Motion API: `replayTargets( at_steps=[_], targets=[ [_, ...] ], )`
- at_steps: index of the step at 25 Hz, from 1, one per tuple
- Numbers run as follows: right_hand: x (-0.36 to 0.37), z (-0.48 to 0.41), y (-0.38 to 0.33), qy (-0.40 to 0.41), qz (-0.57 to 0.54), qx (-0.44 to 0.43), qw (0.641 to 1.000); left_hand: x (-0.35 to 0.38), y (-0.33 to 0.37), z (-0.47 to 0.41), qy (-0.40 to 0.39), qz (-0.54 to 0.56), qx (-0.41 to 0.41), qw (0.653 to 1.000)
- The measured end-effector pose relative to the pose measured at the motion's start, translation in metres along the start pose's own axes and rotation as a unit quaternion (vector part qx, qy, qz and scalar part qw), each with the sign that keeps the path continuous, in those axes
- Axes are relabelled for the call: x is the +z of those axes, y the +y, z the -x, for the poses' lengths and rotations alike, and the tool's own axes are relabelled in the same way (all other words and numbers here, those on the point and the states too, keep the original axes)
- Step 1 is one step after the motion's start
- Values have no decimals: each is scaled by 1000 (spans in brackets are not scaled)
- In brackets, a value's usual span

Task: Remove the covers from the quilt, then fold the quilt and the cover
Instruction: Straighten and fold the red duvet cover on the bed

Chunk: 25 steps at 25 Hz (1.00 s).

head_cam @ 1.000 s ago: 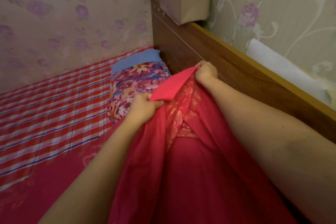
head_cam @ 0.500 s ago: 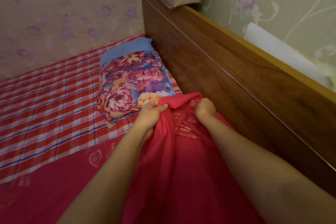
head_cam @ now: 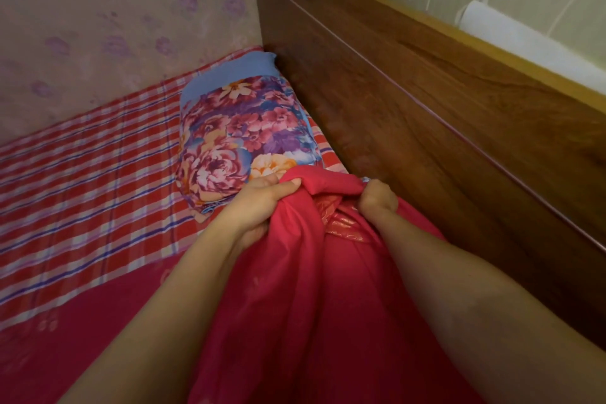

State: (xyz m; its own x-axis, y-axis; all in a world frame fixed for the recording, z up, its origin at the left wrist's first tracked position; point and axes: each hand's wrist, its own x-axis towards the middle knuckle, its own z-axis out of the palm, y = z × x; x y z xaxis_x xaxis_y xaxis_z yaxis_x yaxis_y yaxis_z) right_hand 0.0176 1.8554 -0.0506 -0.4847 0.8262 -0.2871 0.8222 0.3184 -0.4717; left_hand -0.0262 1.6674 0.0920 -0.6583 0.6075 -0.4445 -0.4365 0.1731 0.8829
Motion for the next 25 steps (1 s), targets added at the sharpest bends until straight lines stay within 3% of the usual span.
replayTargets(
  at_steps=[5,10,16,19,22,25],
  targets=[
    [-33,7,-12,78,93,-60,991,-7,4,0,3,64,10,998],
    [-134,17,-48,140,175,-140,964,-23,26,8,43,102,57,992],
    [-225,9,-90,166,82,-109,977,-27,51,45,-44,59,18,997],
    [-223,10,-90,182,39,-102,977,-19,60,62,-66,57,20,996],
    [-203,8,-78,184,0,-90,979,-16,50,59,-78,125,14,989],
    [-169,13,-63,96,-32,-96,990,1,26,51,-93,180,-2,979]
  ],
)
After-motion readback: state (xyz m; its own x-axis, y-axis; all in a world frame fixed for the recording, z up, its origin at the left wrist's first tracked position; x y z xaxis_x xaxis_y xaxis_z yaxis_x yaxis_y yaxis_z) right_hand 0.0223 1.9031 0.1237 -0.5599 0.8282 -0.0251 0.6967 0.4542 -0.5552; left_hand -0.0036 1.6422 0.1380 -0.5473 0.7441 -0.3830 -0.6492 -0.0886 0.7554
